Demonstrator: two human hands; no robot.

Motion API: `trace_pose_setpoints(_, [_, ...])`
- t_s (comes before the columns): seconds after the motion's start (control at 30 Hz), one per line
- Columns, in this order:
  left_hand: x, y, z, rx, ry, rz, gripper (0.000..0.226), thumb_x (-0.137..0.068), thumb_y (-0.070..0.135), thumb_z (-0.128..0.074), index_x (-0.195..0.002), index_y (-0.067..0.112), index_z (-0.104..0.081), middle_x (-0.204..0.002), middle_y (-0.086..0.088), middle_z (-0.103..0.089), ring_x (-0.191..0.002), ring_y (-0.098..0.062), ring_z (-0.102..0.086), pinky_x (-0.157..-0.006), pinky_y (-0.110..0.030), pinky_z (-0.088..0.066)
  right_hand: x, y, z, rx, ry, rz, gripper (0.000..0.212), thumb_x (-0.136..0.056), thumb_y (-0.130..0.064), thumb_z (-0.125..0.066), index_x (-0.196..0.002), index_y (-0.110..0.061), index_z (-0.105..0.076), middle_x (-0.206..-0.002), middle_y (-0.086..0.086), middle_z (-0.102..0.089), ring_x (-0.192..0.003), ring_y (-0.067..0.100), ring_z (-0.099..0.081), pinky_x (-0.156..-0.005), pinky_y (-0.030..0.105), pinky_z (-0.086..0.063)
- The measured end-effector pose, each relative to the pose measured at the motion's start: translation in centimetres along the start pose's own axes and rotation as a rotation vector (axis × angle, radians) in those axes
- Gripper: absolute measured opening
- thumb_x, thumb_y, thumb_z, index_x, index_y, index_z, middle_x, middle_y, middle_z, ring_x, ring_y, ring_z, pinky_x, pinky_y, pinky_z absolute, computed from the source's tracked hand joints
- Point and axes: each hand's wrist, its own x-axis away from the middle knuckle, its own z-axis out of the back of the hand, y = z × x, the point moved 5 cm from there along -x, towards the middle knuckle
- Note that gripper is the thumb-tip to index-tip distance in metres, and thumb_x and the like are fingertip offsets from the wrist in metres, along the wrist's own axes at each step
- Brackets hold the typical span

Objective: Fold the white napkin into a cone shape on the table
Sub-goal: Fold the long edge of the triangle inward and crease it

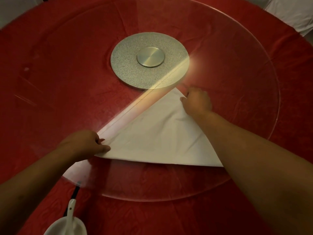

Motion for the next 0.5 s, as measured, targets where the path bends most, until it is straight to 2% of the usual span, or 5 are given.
trace_pose_setpoints(0.1, [0.2, -1.3, 0.5, 0.043, 0.043, 0.032, 0.038, -0.082, 0.054, -0.081, -0.073, 0.019, -0.069, -0.054, 0.024, -0.053, -0.058, -0.002, -0.056, -0.048, -0.025, -0.034, 2.2, -1.8, 0.9, 0.081, 0.206, 0.138, 0.029, -0.085, -0.018, -0.062, -0.113, -0.014, -0.057, -0.112, 0.013, -0.06, -0.106, 0.037, -0.055, -0.086, 0.044, -0.043])
trace_pose_setpoints(0.17, [0.4, -1.9, 0.6, 0.067, 0.061, 0.039, 0.037, -0.08, 0.052, -0.083, -0.075, 0.018, -0.069, -0.055, 0.028, -0.05, -0.06, -0.002, -0.058, -0.048, -0.025, -0.034, 4.7, -4.3, 0.8, 0.008, 0.236, 0.259, 0.034, -0.079, -0.011, -0.059, -0.113, -0.015, -0.059, -0.108, 0.013, -0.059, -0.103, 0.038, -0.055, -0.087, 0.047, -0.045])
trace_pose_setpoints(0.27, [0.6, -2.4, -0.3, 0.13, 0.025, 0.02, 0.032, -0.08, 0.048, -0.085, -0.074, 0.021, -0.07, -0.063, 0.019, -0.059, -0.063, -0.003, -0.059, -0.05, -0.025, -0.036, 9.4, -8.5, -0.6, -0.137, 0.148, 0.444, 0.032, -0.082, -0.011, -0.06, -0.113, -0.014, -0.064, -0.105, 0.011, -0.061, -0.098, 0.036, -0.055, -0.083, 0.048, -0.047])
trace_pose_setpoints(0.33, [0.9, -2.6, -0.6, 0.185, 0.036, 0.007, 0.027, -0.08, 0.044, -0.085, -0.076, 0.022, -0.069, -0.065, 0.025, -0.057, -0.064, 0.004, -0.056, -0.051, -0.024, -0.037, 12.2, -11.4, -1.8, -0.2, 0.048, 0.623, 0.03, -0.086, -0.014, -0.059, -0.115, -0.015, -0.067, -0.105, 0.009, -0.062, -0.097, 0.033, -0.055, -0.081, 0.046, -0.048])
trace_pose_setpoints(0.5, [1.7, -2.9, -1.1, 0.354, 0.117, -0.048, 0.019, -0.078, 0.03, -0.088, -0.08, 0.026, -0.07, -0.066, 0.03, -0.067, -0.066, 0.012, -0.063, -0.054, -0.023, -0.04, 16.6, -17.5, -4.7, -0.105, -0.073, 0.966, 0.028, -0.091, -0.022, -0.056, -0.115, -0.022, -0.069, -0.099, 0.001, -0.061, -0.091, 0.025, -0.053, -0.071, 0.035, -0.038])
